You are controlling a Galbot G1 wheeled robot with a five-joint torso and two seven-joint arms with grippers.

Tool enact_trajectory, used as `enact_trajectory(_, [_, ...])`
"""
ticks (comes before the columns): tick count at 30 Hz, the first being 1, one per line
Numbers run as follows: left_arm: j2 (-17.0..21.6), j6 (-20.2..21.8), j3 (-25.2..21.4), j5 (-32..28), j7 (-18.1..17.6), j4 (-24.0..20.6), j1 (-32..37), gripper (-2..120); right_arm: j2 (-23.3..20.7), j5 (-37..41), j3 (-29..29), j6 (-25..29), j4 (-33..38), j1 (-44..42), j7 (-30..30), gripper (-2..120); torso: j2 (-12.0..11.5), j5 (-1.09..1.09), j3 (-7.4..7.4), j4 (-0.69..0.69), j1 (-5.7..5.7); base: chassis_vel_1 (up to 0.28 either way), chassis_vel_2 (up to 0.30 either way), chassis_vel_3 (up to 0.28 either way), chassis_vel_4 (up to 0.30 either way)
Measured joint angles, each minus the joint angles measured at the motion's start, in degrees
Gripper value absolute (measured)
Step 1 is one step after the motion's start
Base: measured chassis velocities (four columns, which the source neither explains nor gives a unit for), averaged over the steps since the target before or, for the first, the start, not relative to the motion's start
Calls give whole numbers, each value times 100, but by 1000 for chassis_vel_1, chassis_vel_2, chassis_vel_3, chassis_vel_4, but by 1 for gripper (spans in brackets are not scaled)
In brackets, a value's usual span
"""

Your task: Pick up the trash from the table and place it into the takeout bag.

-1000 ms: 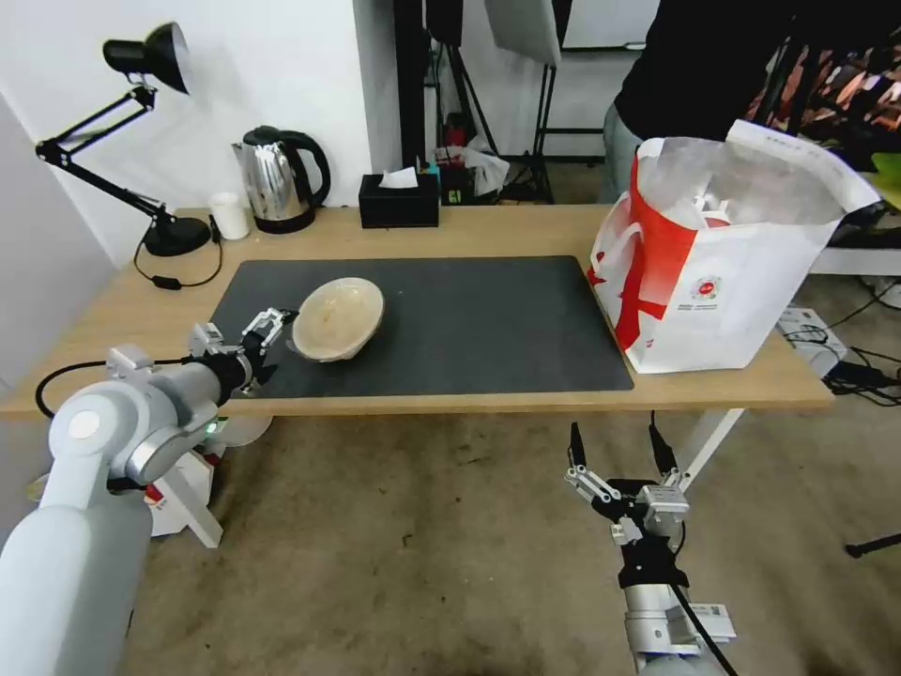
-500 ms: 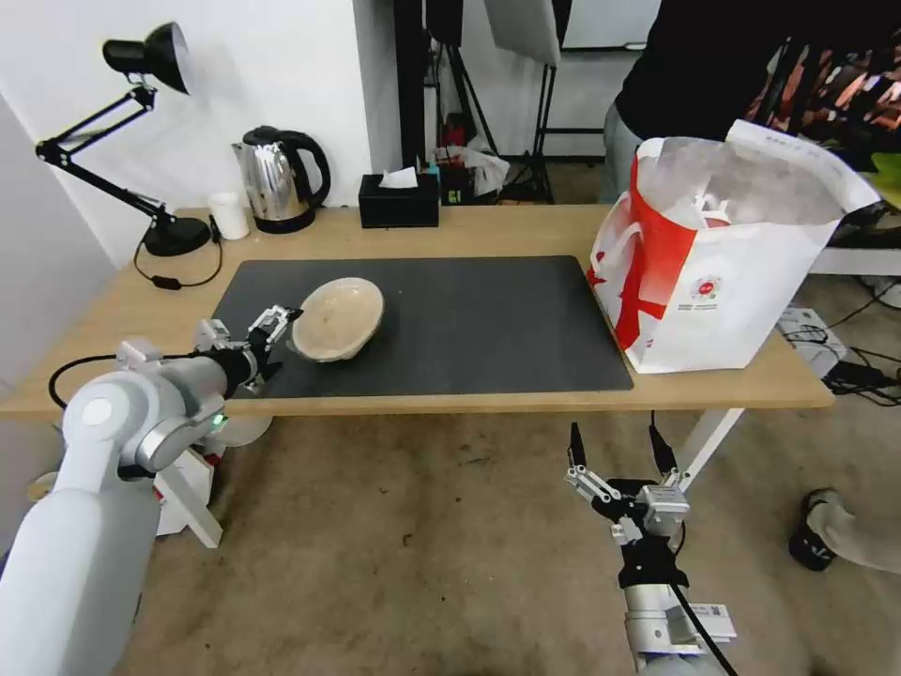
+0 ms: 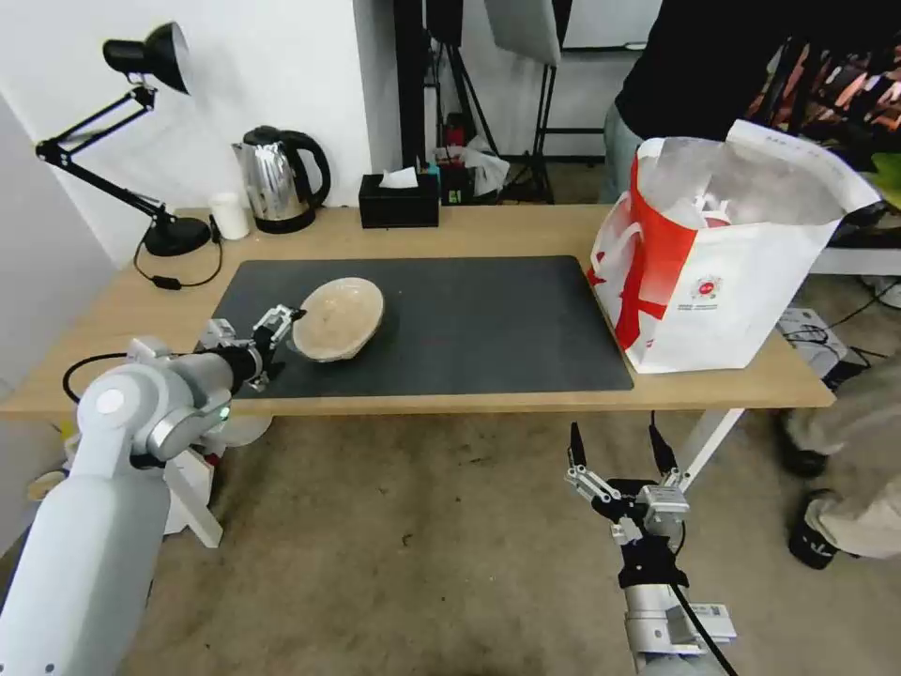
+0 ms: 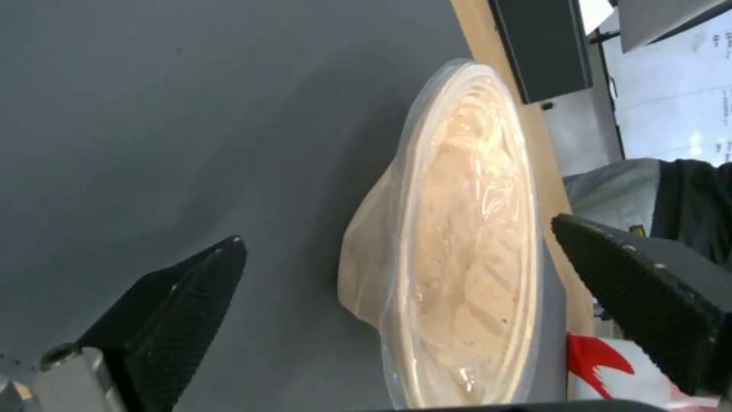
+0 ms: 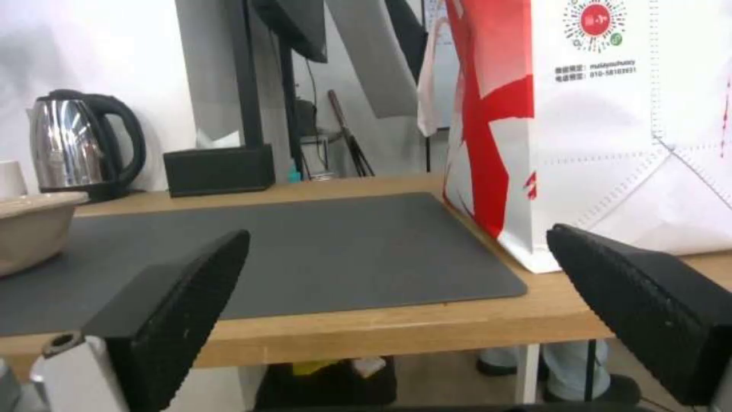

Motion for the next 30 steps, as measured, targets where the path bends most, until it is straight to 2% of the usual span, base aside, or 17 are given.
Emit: enact_trajectory(30, [-211,75,181,34,88,399,-263,100,0,0,0,0,0,0,0,100,0,0,0,0,-1,0,0,0,0])
